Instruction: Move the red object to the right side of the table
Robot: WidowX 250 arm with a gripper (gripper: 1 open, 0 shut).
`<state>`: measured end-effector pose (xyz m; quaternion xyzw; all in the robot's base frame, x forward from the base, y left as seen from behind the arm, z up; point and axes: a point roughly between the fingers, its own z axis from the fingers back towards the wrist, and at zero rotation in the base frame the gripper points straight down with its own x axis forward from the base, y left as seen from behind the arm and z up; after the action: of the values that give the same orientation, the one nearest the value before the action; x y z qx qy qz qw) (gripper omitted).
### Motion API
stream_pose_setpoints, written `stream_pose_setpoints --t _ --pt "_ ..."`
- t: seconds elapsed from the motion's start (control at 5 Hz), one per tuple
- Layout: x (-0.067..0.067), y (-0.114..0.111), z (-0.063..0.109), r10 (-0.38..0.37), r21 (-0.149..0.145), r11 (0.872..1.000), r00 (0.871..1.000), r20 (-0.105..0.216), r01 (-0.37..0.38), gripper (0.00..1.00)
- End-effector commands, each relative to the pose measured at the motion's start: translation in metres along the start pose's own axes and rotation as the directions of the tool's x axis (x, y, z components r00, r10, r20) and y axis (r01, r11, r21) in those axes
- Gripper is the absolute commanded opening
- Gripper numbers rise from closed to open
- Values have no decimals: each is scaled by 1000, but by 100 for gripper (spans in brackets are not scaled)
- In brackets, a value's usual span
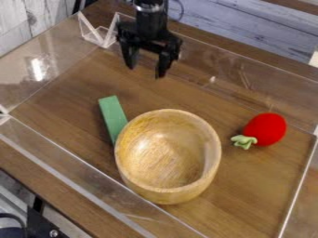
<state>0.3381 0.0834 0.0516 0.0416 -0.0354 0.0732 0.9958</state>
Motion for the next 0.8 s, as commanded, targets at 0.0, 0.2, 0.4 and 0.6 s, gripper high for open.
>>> stream_pose_setpoints --t 0.0,0.2,0.4,0.6 --pt "16 13 10 24 18 1000 999 45 -25 100" --pt "24 20 22 25 29 999 997 71 -27 100" --pt "27 21 40 -35 29 999 995 89 32 100" --pt "23 21 52 -68 17 998 994 90 67 100"
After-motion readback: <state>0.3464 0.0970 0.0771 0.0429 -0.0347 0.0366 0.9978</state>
